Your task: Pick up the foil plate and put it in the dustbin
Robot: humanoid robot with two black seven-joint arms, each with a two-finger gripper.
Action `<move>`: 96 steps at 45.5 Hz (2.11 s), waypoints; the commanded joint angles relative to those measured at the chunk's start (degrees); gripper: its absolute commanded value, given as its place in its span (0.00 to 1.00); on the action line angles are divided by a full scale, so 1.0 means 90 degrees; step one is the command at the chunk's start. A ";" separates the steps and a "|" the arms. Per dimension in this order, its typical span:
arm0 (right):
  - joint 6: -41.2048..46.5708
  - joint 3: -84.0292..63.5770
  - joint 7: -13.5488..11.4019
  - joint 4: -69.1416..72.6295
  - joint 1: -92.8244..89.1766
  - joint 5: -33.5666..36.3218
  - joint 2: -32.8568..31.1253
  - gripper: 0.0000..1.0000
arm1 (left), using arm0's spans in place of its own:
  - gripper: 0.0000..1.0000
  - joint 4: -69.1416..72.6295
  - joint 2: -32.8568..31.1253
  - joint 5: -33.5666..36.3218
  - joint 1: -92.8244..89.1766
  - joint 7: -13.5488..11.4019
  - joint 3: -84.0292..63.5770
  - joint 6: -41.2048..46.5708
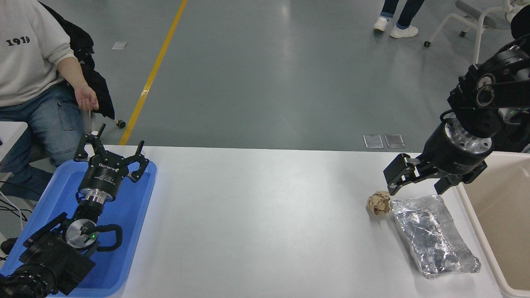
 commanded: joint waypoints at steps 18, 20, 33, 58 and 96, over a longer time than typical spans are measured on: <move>-0.0008 0.0000 -0.0001 0.0000 -0.0001 0.0000 0.0000 1.00 | 1.00 0.0000 0.0000 0.0000 -0.0002 0.0000 0.0002 0.0000; -0.0008 0.0000 -0.0001 -0.0010 -0.0011 0.0000 0.0000 1.00 | 1.00 0.0000 0.0000 0.0000 -0.0002 0.0000 0.0002 0.0000; -0.0008 0.0010 -0.0001 -0.0068 -0.0050 0.0000 0.0029 1.00 | 1.00 0.0000 0.0000 0.0000 -0.0002 0.0000 0.0002 0.0000; 0.0001 0.0059 0.0009 -0.0225 -0.0275 0.0127 -0.0303 1.00 | 1.00 0.0000 0.0000 0.0000 -0.0002 0.0000 0.0002 0.0000; -0.0184 -0.0683 0.0029 -0.0840 -0.1055 0.0098 -0.1133 1.00 | 1.00 0.0000 0.0000 0.0010 -0.0002 0.0000 0.0002 0.0000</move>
